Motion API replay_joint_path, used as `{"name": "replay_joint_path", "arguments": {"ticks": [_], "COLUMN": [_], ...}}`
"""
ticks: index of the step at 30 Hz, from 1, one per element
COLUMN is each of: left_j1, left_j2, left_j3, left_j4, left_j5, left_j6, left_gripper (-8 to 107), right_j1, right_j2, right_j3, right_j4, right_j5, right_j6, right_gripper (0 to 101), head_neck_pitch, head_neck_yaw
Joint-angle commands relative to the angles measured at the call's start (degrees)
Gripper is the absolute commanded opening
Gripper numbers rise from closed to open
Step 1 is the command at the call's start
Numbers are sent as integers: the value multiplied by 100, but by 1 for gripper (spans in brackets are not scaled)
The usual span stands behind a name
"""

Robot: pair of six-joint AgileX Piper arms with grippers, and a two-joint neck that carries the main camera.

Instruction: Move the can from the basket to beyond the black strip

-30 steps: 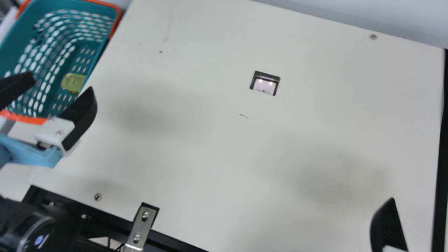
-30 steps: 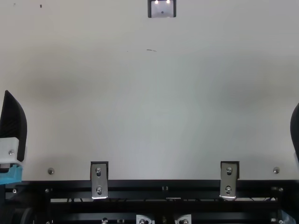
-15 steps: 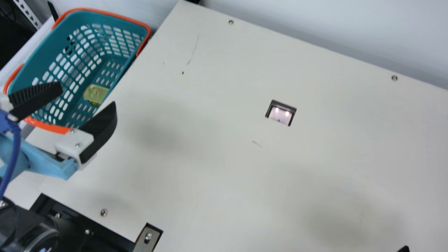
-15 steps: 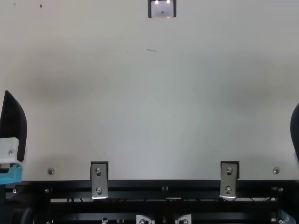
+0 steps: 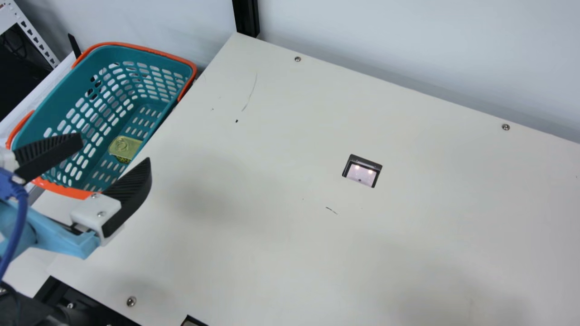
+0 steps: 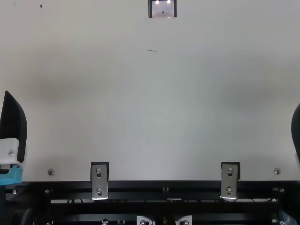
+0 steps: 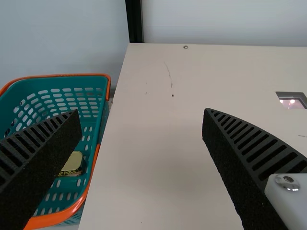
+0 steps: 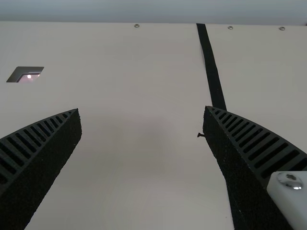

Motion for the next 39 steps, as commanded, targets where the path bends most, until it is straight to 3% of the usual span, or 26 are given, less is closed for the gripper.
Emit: {"name": "replay_joint_path", "arguments": {"ticks": [1, 5, 11, 26, 32, 39], "left_j1": [0, 6, -266, -257, 375, 1400], "left_j2": [0, -3, -32, 1959, 3045, 4379], "left_j3": [0, -1, -98, -1261, -1686, -2211], "left_j4": [0, -9, 501, 1871, 1657, 678], "left_j5": [0, 3, 179, -278, -735, -1257], "left_j6": [0, 10, -538, -2152, -2098, -1100], "left_gripper": [90, 90, 90, 90, 90, 90], "right_j1": [0, 0, 0, 0, 0, 0], "right_j2": [0, 0, 0, 0, 0, 0], "right_j3": [0, 0, 0, 0, 0, 0], "right_j4": [0, 0, 0, 0, 0, 0], "right_j5": [0, 0, 0, 0, 0, 0], "right_j6": [0, 0, 0, 0, 0, 0], "right_gripper": [101, 101, 101, 101, 101, 101], "head_neck_pitch": [-120, -120, -120, -120, -120, -120], "head_neck_yaw": [42, 42, 42, 42, 42, 42]}}
